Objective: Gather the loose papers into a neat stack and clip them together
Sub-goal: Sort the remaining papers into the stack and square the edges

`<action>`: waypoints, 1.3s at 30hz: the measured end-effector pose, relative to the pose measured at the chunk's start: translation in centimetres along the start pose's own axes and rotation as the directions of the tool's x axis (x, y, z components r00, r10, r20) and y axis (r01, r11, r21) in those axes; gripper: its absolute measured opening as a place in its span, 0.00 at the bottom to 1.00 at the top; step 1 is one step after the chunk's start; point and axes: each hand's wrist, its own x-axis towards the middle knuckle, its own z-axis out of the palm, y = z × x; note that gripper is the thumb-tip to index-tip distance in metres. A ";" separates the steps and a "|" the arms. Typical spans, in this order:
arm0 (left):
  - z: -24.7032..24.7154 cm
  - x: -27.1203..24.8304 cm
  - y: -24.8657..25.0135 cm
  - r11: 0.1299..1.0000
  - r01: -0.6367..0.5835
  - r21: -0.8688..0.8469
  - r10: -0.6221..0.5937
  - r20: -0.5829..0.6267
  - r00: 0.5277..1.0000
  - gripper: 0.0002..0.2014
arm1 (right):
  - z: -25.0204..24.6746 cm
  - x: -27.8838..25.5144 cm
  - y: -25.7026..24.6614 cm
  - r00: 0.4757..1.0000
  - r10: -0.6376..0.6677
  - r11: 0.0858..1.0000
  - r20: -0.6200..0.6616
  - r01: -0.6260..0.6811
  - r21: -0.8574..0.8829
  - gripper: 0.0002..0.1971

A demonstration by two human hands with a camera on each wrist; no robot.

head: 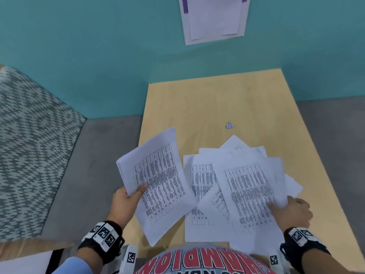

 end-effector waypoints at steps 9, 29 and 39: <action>0.8 -1.3 1.1 0.997 -0.058 0.057 0.058 -0.001 0.998 0.04 | 0.0 1.5 -4.2 0.982 0.171 0.950 0.085 -0.188 0.251 0.56; -0.1 -4.1 -1.7 0.999 0.033 -0.017 -0.035 -0.101 0.994 0.09 | 0.4 2.2 -3.3 0.966 0.230 0.959 0.120 -0.246 0.142 0.56; 0.9 -5.3 -1.6 0.999 0.038 0.027 -0.034 -0.134 0.990 0.07 | 0.2 2.3 -1.3 0.990 0.064 0.968 0.125 -0.092 0.235 0.28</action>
